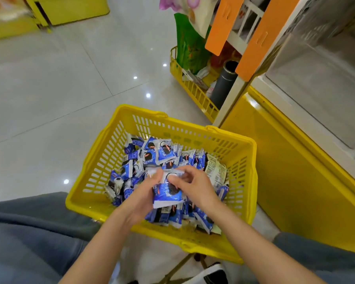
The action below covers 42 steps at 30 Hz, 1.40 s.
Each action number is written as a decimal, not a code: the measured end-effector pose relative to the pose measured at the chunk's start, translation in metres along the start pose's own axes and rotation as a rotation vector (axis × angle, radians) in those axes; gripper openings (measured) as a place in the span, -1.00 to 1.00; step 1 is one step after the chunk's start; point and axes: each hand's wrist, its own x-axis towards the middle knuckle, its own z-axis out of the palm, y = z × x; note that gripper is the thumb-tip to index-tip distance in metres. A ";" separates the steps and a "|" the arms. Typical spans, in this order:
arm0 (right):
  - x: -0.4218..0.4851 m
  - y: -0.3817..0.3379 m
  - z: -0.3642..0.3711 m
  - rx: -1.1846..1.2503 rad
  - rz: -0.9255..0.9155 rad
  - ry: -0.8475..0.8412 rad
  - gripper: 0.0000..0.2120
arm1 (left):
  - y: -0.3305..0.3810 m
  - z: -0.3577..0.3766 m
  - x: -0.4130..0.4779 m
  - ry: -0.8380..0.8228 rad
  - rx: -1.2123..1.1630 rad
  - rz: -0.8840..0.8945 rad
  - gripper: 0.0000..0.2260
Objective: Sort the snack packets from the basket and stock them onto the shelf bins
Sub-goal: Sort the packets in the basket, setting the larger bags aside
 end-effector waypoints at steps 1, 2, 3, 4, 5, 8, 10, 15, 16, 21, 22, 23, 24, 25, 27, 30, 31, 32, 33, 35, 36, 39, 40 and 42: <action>-0.002 -0.001 0.004 0.021 -0.017 -0.036 -0.86 | -0.001 -0.002 -0.004 0.001 0.026 0.025 -0.63; -0.003 -0.001 0.006 0.087 -0.011 -0.067 -0.84 | -0.001 -0.004 -0.006 0.018 0.047 0.039 -0.60; -0.005 -0.001 0.007 0.170 0.012 -0.063 -0.84 | -0.001 -0.006 -0.007 0.042 0.056 0.044 -0.56; -0.006 0.002 0.005 0.220 0.031 -0.019 -0.85 | 0.001 -0.007 -0.009 0.069 0.055 0.048 -0.54; -0.006 0.008 0.000 0.182 0.035 0.061 -0.86 | 0.002 -0.009 -0.010 0.092 0.054 0.056 -0.53; -0.006 0.043 -0.025 -0.296 0.071 0.102 -0.77 | 0.005 -0.015 -0.011 0.118 0.030 0.069 -0.54; -0.009 0.073 -0.036 -0.549 0.188 -0.121 -0.60 | 0.005 -0.019 -0.011 0.111 0.016 0.088 -0.57; -0.023 0.114 -0.046 -0.947 0.232 -0.324 -0.29 | 0.000 -0.028 -0.009 0.117 -0.010 0.083 -0.63; -0.024 0.115 -0.047 -1.014 0.241 -0.294 -0.32 | 0.000 -0.028 -0.009 0.125 -0.010 0.074 -0.60; -0.029 0.102 -0.048 -1.180 0.191 -0.177 -0.50 | 0.004 -0.029 -0.004 0.153 -0.049 0.058 -0.42; -0.027 0.095 -0.048 -1.093 0.170 -0.095 -0.52 | 0.006 -0.029 -0.003 0.161 -0.050 0.062 -0.39; -0.025 0.086 -0.046 -0.960 0.159 -0.011 -0.57 | 0.009 -0.030 0.000 0.168 -0.044 0.072 -0.36; -0.022 0.076 -0.044 -0.818 0.144 0.069 -0.63 | 0.011 -0.031 0.001 0.173 -0.042 0.082 -0.33; -0.015 0.067 -0.039 -0.699 0.130 0.125 -0.67 | 0.014 -0.033 0.004 0.176 -0.044 0.104 -0.31; 0.005 0.049 -0.021 -0.493 0.123 0.147 -0.71 | 0.021 -0.037 0.007 0.184 -0.019 0.148 -0.35; 0.037 0.030 0.020 -0.292 0.191 0.047 -0.68 | 0.030 -0.049 0.015 0.298 0.122 0.160 -0.44; 0.045 0.026 0.033 -0.244 0.242 -0.001 -0.61 | 0.031 -0.055 0.020 0.354 0.200 0.162 -0.44; 0.050 0.024 0.044 -0.216 0.278 -0.051 -0.56 | 0.032 -0.060 0.024 0.408 0.299 0.174 -0.45; 0.052 0.024 0.052 -0.221 0.280 -0.091 -0.52 | 0.032 -0.064 0.027 0.453 0.411 0.197 -0.51; 0.049 0.028 0.057 -0.279 0.197 -0.063 -0.53 | 0.034 -0.072 0.031 0.506 0.604 0.214 -0.64; 0.045 0.031 0.052 -0.297 0.136 0.013 -0.56 | 0.034 -0.076 0.031 0.498 0.681 0.208 -0.70; 0.031 0.051 0.016 -0.434 0.039 0.256 -0.59 | 0.033 -0.089 0.036 0.363 0.916 0.117 -0.70; 0.026 0.061 -0.001 -0.534 0.053 0.277 -0.57 | 0.032 -0.091 0.040 0.331 0.998 0.083 -0.55; 0.018 0.083 -0.033 -0.746 0.149 0.216 -0.49 | 0.030 -0.087 0.045 0.447 1.179 0.134 -0.29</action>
